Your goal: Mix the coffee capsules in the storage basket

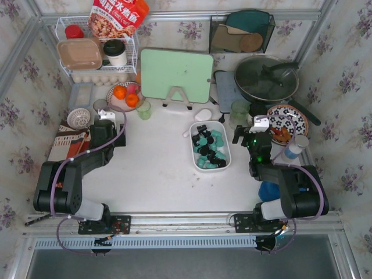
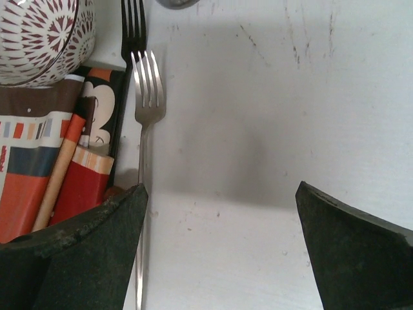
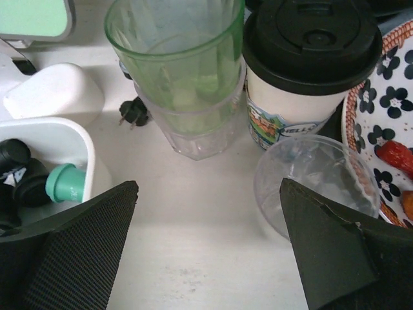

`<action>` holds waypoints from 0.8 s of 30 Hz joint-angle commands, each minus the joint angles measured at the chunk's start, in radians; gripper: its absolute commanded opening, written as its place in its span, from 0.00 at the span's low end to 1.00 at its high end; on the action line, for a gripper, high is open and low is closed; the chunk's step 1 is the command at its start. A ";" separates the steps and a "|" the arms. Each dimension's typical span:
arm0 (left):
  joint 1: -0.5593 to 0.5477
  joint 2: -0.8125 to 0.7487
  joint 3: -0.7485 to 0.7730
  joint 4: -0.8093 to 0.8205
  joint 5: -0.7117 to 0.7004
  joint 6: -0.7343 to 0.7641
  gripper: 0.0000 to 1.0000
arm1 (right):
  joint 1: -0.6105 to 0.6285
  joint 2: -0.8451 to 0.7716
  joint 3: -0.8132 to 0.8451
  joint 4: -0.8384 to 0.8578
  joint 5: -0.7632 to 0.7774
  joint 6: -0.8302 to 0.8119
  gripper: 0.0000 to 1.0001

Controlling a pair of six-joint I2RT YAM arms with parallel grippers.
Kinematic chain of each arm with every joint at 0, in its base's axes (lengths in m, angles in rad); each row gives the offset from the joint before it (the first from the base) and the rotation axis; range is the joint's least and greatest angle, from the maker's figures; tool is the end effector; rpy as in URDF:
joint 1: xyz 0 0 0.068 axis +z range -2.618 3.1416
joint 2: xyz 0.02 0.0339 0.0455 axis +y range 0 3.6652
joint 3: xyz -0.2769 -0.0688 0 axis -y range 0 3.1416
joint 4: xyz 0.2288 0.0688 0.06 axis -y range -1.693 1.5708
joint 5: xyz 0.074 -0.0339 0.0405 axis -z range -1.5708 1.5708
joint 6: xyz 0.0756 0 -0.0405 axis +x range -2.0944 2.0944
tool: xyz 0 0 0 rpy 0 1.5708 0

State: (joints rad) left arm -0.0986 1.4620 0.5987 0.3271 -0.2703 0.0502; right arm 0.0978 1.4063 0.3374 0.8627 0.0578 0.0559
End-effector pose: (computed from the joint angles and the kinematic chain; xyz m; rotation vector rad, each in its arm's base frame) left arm 0.3110 -0.0105 0.1788 -0.0059 2.0957 0.2553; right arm 0.2827 0.0233 0.1843 0.0045 1.7770 0.0596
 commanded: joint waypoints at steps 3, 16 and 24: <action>0.049 0.039 -0.031 0.178 0.110 -0.017 1.00 | -0.027 0.003 -0.065 0.201 -0.052 -0.082 1.00; 0.086 0.042 -0.177 0.428 0.227 -0.019 1.00 | -0.030 0.128 -0.200 0.573 -0.110 -0.122 1.00; 0.085 0.039 -0.172 0.424 0.229 -0.015 1.00 | -0.038 0.134 -0.134 0.471 -0.024 -0.079 1.00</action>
State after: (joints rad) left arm -0.0135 1.5059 0.4248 0.6933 -0.0528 0.0391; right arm 0.0612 1.5402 0.2012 1.3460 0.0021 -0.0334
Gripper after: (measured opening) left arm 0.999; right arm 1.000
